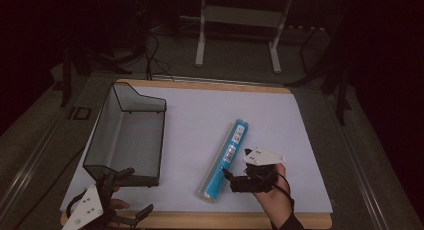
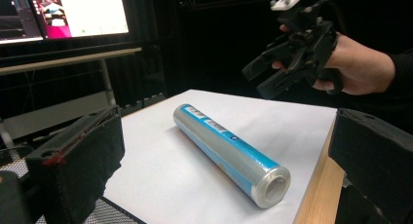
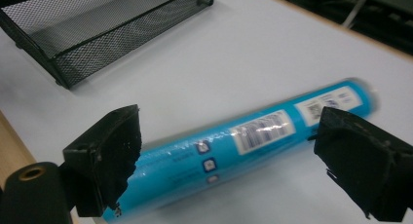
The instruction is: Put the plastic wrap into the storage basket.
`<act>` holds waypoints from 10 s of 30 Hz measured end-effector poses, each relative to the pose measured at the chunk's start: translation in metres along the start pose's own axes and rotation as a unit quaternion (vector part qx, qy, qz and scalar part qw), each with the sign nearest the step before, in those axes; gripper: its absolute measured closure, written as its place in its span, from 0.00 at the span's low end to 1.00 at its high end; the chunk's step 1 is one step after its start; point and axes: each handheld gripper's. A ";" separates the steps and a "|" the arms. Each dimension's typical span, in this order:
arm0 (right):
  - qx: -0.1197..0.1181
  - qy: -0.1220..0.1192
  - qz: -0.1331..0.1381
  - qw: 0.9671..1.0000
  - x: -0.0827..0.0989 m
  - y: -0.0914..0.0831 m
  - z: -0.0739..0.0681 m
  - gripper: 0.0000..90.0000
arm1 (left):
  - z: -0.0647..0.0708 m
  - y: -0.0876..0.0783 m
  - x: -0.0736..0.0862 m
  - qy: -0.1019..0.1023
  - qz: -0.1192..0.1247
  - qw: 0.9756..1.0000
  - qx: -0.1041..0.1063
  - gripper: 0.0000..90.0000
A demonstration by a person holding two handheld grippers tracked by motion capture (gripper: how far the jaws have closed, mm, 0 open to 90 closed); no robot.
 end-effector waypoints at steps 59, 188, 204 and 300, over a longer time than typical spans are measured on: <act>0.171 0.458 -0.228 0.842 -0.033 0.131 0.049 0.11 | 0.016 0.001 -0.001 0.004 0.008 1.000 0.025 0.01; -0.048 0.288 -0.062 0.954 -0.184 0.218 -0.081 0.35 | 0.015 -0.004 -0.001 -0.006 0.011 1.000 0.027 0.01; -0.007 0.252 -0.083 0.964 -0.169 0.253 -0.102 0.35 | 0.015 -0.007 -0.001 -0.008 0.009 1.000 0.019 0.01; -0.040 0.156 -0.037 0.986 -0.047 0.095 0.047 0.15 | 0.018 0.004 0.003 -0.003 -0.016 1.000 0.023 0.01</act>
Point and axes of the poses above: each handheld gripper's, and its own axes: y roughly forward along the jaws, x roughly out of its underside, z roughly to its right, and after that the axes turned 2 degrees about -x, right-handed
